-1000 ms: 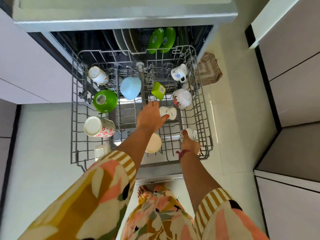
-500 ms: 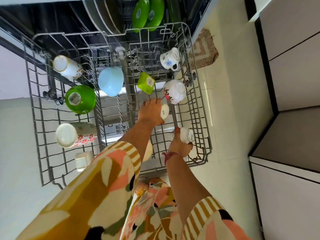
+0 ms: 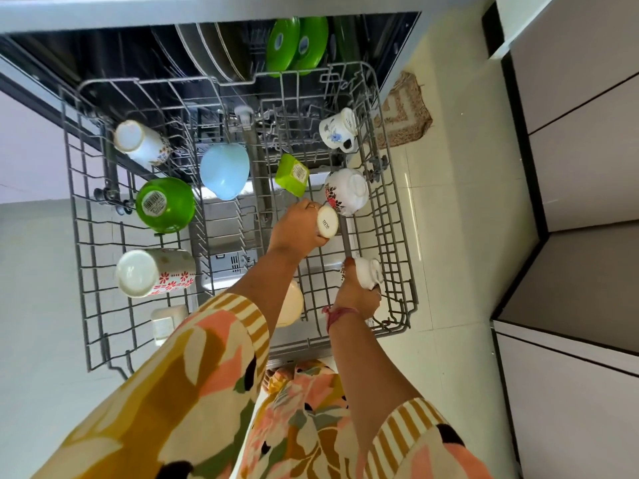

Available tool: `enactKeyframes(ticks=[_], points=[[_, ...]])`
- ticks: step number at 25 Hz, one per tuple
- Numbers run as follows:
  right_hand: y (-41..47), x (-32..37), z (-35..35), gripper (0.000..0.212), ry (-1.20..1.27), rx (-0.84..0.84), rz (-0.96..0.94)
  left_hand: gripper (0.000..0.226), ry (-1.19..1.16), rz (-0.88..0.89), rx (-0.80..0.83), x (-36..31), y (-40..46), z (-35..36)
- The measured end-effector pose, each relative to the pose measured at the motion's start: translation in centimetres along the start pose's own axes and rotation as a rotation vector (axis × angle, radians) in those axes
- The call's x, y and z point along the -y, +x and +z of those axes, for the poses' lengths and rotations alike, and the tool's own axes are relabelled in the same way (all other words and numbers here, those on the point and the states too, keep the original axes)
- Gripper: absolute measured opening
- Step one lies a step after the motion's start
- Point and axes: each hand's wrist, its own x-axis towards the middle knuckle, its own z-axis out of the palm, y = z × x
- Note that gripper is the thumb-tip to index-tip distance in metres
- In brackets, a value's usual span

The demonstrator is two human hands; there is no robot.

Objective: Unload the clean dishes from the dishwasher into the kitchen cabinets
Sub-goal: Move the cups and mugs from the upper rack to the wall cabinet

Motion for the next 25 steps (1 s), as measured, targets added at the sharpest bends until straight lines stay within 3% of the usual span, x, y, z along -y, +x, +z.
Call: enactKeyframes(ticks=[5,10,14,20,25], points=[[-4.4,1.5,-1.2,0.059,-0.088,0.162,-0.193,0.07,-0.166,-0.13,-0.221,0.4,-4.3,-4.1],[-10.1,2.6,-0.7,0.048,-0.16,0.355,-0.381,0.05,-0.414,-0.221,-0.452,2.1,-10.7,-9.8],[-16.6,3.3,-0.2,0.044,-0.248,0.511,-0.587,0.047,-0.571,-0.341,-0.608,4.3,-16.6,-15.7],[-29.3,1.8,1.0,0.073,-0.31,0.66,-0.92,0.051,-0.693,-0.378,-0.734,9.1,-26.5,-25.2],[-41.7,-0.6,2.0,0.071,-0.227,0.791,-1.061,0.047,-0.79,-0.317,-0.803,14.4,-35.4,-33.5]])
